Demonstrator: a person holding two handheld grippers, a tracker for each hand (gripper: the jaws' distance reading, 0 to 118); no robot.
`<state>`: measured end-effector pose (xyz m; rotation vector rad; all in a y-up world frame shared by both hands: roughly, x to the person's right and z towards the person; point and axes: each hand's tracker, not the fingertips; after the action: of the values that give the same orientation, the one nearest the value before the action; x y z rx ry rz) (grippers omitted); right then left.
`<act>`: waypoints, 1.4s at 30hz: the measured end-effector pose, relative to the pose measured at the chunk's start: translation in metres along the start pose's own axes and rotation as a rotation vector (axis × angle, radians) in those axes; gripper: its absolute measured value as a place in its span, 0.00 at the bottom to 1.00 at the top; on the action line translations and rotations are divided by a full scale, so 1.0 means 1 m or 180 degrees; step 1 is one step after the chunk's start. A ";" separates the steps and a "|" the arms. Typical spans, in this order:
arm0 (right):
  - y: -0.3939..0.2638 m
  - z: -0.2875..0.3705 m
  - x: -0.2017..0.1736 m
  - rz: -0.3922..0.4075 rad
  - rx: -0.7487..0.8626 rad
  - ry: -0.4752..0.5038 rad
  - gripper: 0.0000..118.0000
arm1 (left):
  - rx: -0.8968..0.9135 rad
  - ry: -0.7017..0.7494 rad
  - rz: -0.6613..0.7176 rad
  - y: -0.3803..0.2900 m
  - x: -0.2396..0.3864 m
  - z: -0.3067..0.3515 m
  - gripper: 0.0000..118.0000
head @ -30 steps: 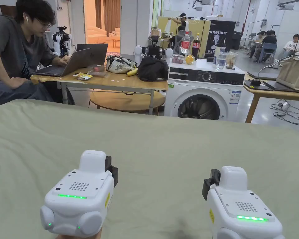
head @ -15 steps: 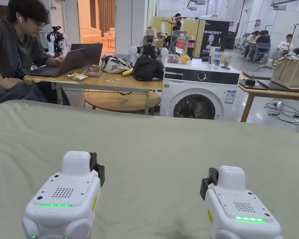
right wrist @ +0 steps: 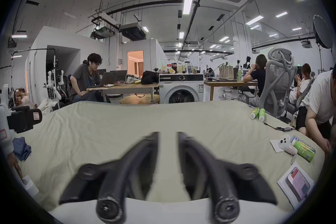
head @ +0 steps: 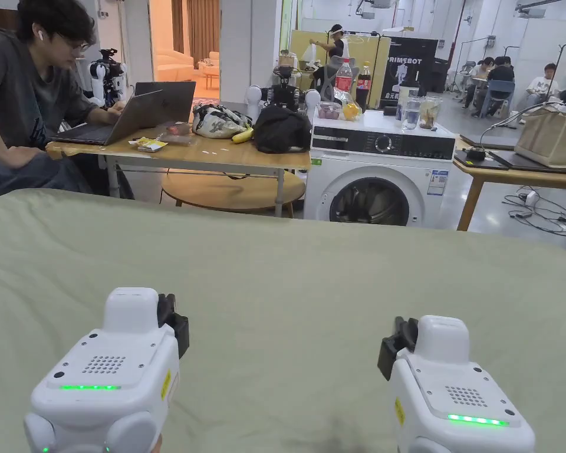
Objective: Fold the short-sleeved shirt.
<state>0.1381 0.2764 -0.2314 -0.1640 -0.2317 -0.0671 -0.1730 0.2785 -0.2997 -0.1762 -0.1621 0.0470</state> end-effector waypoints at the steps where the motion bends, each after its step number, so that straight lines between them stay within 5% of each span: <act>1: 0.000 -0.001 0.000 0.0004 -0.0014 0.0004 0.40 | -0.0051 0.0010 0.0071 0.001 -0.002 -0.002 0.24; 3: 0.000 -0.005 0.002 -0.0022 -0.0079 0.0012 0.67 | -0.0126 0.0070 0.0162 0.001 -0.007 -0.006 0.45; 8: 0.001 -0.007 0.007 -0.0071 -0.0081 -0.0027 0.72 | -0.0100 0.0098 0.0408 -0.003 -0.017 -0.006 0.60; 18: 0.010 -0.004 0.008 0.0044 -0.0041 0.0101 0.73 | 0.0021 0.0096 0.0198 0.007 -0.013 -0.002 0.62; 24: 0.015 -0.005 0.014 -0.0171 -0.0096 0.0156 0.73 | 0.0053 0.0210 0.0013 0.007 -0.010 0.003 0.62; 28: 0.015 -0.010 0.011 -0.0128 -0.0214 -0.0161 0.73 | 0.0153 0.0407 -0.0187 0.005 -0.006 0.008 0.62; 33: 0.013 -0.008 0.019 -0.0403 -0.0236 0.0257 0.73 | 0.0153 0.0167 -0.0139 0.005 -0.005 0.009 0.65; 38: 0.014 -0.010 0.019 -0.0590 -0.0200 0.0226 0.73 | 0.0202 0.0031 0.0043 0.004 -0.009 0.006 0.72; 42: 0.018 -0.010 0.012 -0.0473 -0.0166 0.0114 0.73 | 0.0405 0.0044 -0.0168 0.000 -0.006 0.005 0.73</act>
<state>0.1534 0.2916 -0.2408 -0.1971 -0.2063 -0.2237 -0.1801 0.2788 -0.2961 -0.0451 -0.1493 0.0034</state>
